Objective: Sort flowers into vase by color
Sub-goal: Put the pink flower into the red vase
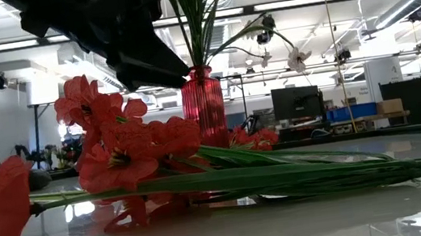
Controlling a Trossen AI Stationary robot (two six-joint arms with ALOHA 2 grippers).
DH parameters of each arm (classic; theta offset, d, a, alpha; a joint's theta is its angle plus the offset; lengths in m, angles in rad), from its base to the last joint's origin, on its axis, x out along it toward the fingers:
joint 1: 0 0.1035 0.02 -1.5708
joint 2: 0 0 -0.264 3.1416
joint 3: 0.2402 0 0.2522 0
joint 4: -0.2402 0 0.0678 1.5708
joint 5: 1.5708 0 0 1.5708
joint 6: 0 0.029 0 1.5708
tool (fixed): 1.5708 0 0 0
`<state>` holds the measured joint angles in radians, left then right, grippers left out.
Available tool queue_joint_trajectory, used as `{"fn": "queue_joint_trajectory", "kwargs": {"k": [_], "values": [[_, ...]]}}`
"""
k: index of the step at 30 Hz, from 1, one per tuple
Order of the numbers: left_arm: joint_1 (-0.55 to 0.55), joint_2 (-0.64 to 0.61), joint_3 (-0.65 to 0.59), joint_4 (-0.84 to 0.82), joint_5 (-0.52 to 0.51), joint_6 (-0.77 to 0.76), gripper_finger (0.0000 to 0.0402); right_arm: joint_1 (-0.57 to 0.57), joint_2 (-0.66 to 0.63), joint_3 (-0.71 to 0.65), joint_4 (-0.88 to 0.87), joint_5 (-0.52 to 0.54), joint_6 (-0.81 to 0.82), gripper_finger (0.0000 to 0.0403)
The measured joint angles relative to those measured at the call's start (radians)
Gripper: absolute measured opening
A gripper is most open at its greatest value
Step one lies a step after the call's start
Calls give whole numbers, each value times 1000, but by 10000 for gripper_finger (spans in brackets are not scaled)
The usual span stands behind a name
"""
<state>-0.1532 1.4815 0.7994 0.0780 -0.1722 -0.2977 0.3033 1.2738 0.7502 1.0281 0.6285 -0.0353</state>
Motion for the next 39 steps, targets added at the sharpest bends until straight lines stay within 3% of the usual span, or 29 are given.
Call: {"fn": "queue_joint_trajectory", "kwargs": {"k": [11, 39], "values": [[0, -1, 0, -2, -2, -12, 185, 4, -29, 0, 2, 3, -55, 13], [64, -1, -3, 5, -4, 8, 185, -9, 161, 46, -7, 1, 29, 13]]}}
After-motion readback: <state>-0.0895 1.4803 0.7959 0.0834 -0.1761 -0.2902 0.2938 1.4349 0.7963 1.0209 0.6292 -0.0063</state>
